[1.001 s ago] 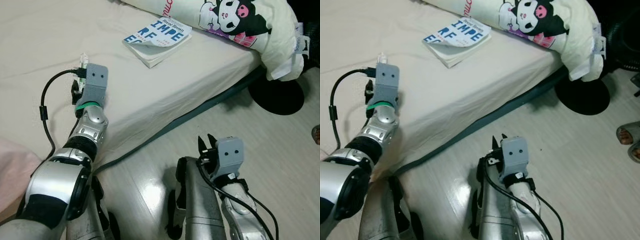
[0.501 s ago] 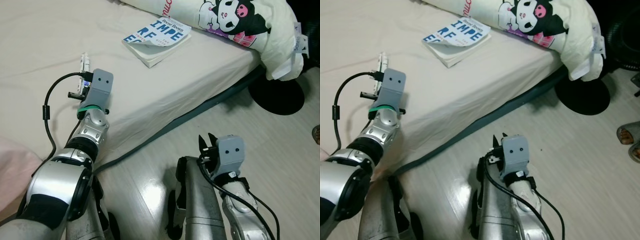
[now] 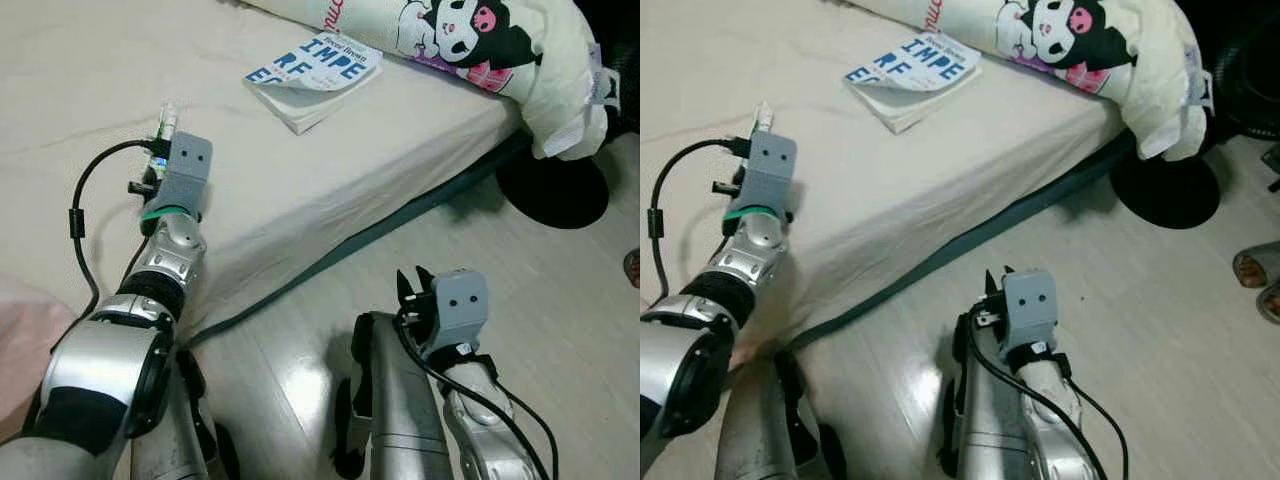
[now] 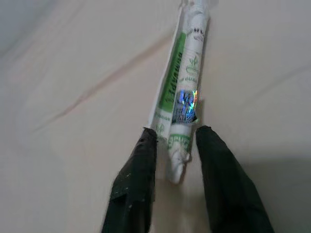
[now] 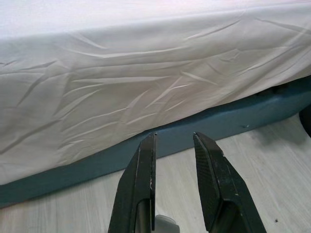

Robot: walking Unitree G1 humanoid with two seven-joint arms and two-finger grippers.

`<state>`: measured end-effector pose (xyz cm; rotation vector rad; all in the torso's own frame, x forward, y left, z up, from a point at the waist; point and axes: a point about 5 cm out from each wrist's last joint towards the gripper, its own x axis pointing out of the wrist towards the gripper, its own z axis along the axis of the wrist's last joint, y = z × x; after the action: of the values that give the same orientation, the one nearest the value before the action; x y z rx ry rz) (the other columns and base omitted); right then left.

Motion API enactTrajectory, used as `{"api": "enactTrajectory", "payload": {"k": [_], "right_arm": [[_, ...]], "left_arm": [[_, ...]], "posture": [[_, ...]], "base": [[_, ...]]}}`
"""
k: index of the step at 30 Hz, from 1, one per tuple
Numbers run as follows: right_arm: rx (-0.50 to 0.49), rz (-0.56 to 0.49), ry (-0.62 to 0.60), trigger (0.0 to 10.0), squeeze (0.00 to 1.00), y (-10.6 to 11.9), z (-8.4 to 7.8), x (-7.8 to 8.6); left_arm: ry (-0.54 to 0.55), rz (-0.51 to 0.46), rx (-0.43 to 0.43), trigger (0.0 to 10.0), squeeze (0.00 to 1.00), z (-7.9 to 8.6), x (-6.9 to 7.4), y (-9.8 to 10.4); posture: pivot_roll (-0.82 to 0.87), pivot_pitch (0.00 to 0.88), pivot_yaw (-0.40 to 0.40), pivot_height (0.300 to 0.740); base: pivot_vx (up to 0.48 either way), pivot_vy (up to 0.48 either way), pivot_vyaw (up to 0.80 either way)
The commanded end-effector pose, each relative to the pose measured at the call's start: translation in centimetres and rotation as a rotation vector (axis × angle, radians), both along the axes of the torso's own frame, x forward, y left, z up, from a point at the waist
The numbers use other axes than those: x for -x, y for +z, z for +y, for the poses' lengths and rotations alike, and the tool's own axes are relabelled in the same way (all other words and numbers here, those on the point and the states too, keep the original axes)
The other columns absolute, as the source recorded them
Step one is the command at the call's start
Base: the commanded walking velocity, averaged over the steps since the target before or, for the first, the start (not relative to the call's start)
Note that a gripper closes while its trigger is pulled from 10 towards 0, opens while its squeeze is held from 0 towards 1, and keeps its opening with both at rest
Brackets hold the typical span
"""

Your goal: Clean up the room

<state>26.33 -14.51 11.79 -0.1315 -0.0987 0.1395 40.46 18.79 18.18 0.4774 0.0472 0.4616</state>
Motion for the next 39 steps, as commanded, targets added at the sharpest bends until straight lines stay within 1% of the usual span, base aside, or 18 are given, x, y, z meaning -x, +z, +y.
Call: {"api": "enactTrajectory", "payload": {"k": [1,3,6,10,11,14,18,21,22,23,25,26,27,28,30,33,34,39], "right_arm": [[-0.003,0.036,-0.008,10.0,0.00,-0.8,-0.1,0.4],[-0.004,0.037,-0.007,10.0,0.00,-0.8,-0.1,0.5],[-0.006,0.040,-0.007,10.0,0.00,-0.8,0.0,0.8],[-0.007,0.045,-0.008,10.0,0.00,-0.9,0.0,0.9],[-0.007,0.046,-0.009,10.0,0.00,-0.9,0.0,1.1],[-0.009,0.048,-0.009,10.0,0.00,-0.9,0.0,1.3],[-0.009,0.052,-0.014,10.0,0.00,-0.9,-0.1,1.7],[-0.009,0.052,-0.014,10.0,0.00,-0.9,-0.1,1.7],[-0.008,0.054,-0.018,10.0,0.00,-0.9,-0.2,1.8],[-0.008,0.054,-0.018,10.0,0.00,-0.9,-0.2,1.8],[-0.008,0.056,-0.024,10.0,0.00,-0.8,-0.3,2.0],[-0.008,0.056,-0.024,10.0,0.00,-0.8,-0.3,2.0],[-0.007,0.057,-0.027,10.0,0.00,-0.8,-0.4,2.1],[-0.008,0.057,-0.028,10.0,0.00,-0.8,-0.4,2.1],[-0.008,0.058,-0.029,10.0,0.00,-0.8,-0.4,2.2],[-0.009,0.060,-0.029,10.0,0.00,-0.8,-0.3,2.2],[-0.010,0.061,-0.029,10.0,0.00,-0.8,-0.3,2.2],[-0.012,0.064,-0.027,10.0,0.00,-0.8,-0.2,2.1]], "left_arm": [[0.008,0.006,0.001,10.0,1.00,0.2,0.1,-0.2],[0.007,0.004,-0.008,10.0,1.00,0.2,0.0,-0.1],[0.002,0.010,-0.065,10.0,1.00,-0.2,0.0,0.1],[-0.003,0.015,-0.105,10.0,1.00,-0.5,-0.1,0.2],[-0.007,0.026,-0.125,10.0,0.00,-0.7,-0.1,0.1],[-0.009,0.046,-0.143,10.0,0.00,-0.8,0.0,-0.2],[0.013,0.077,-0.138,10.0,0.00,-0.4,0.1,-0.6],[0.013,0.077,-0.138,10.0,0.00,-0.4,0.1,-0.6],[0.043,0.090,-0.132,10.0,0.00,0.1,0.2,-0.8],[0.043,0.090,-0.132,10.0,0.00,0.1,0.2,-0.8],[0.115,0.097,-0.142,10.0,0.00,1.7,0.5,-0.6],[0.115,0.097,-0.142,10.0,0.00,1.7,0.5,-0.6],[0.150,0.097,-0.149,9.3,0.00,2.5,0.6,-0.4],[0.177,0.096,-0.155,8.9,0.00,3.2,0.7,-0.2],[0.202,0.100,-0.172,3.7,0.00,4.0,0.8,-0.1],[0.209,0.104,-0.183,3.7,0.00,4.4,0.9,0.0],[0.201,0.112,-0.186,0.0,0.00,4.4,0.9,-0.1],[0.176,0.134,-0.186,0.0,0.00,4.2,0.9,-0.5]], "posture": [[-0.26,0.374,0.052,0.500],[-0.26,0.379,0.053,0.500],[-0.27,0.392,0.054,0.500],[-0.27,0.392,0.054,0.500],[-0.27,0.406,0.055,0.500],[-0.28,0.414,0.055,0.500],[-0.29,0.427,0.056,0.500],[-0.29,0.427,0.056,0.500],[-0.29,0.433,0.057,0.500],[-0.29,0.433,0.057,0.500],[-0.30,0.436,0.057,0.500],[-0.30,0.436,0.057,0.500],[-0.30,0.437,0.057,0.500],[-0.29,0.436,0.058,0.500],[-0.29,0.434,0.059,0.500],[-0.29,0.434,0.059,0.500],[-0.29,0.430,0.059,0.500],[-0.29,0.428,0.060,0.500]], "base": [[0.000,0.000,0.00],[0.000,0.000,0.00],[0.000,0.000,0.00],[0.000,0.000,0.00],[0.000,0.000,0.00],[0.000,0.000,0.00],[0.000,0.000,0.00],[0.000,0.000,0.00],[0.000,0.000,0.00],[0.000,0.000,0.00],[0.000,0.000,0.00],[0.000,0.000,0.00],[0.000,0.000,0.00],[0.000,0.000,0.00],[0.000,0.000,0.00],[0.000,0.000,0.00],[0.000,0.000,0.00],[0.000,0.000,0.00]]}}
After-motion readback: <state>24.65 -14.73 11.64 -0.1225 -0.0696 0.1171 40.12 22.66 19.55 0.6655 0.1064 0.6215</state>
